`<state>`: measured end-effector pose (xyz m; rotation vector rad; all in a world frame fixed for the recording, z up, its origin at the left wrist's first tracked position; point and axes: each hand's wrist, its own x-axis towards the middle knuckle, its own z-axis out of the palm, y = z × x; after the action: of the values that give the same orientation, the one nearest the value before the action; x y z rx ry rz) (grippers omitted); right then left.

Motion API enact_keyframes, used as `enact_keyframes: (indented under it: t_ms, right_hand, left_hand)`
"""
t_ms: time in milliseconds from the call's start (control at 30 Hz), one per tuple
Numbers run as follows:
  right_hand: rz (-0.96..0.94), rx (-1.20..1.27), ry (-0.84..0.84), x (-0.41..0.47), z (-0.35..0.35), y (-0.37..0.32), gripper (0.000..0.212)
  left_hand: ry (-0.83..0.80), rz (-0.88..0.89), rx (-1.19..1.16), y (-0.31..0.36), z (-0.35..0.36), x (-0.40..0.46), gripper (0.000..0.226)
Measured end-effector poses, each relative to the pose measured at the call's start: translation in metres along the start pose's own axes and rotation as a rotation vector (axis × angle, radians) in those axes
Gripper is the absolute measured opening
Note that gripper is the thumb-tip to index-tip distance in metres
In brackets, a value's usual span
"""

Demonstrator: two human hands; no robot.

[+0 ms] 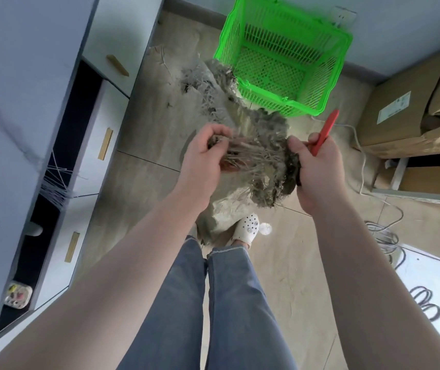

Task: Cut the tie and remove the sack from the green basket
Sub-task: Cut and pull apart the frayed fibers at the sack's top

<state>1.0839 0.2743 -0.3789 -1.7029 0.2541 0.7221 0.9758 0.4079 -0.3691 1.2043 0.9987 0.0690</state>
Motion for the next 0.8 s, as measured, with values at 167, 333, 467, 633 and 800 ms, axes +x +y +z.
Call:
enact_keyframes:
  t_ms: [167,333,467,633,800]
  right_hand:
    - [0.059,0.132,-0.023,0.0,0.002,0.003,0.026]
    - [-0.014,0.127,-0.127,-0.006,0.008,0.0,0.024]
    - [-0.111,0.055,-0.108,-0.003,-0.003,0.0,0.022]
    - [-0.112,-0.006,-0.065,-0.003,-0.005,0.005,0.027]
    - [0.006,-0.302,-0.205,-0.005,0.008,-0.003,0.053]
  left_hand:
    - [0.325,-0.071,0.083,0.007,0.002,0.002,0.031]
    - [-0.232,0.307,0.611,0.011,0.017,-0.007,0.058]
    - [-0.327,0.317,0.964,0.0,0.009,0.014,0.06]
    - [-0.221,0.477,0.985,0.004,-0.003,0.02,0.029]
    - [-0.292,0.438,0.88,0.002,-0.007,0.015,0.012]
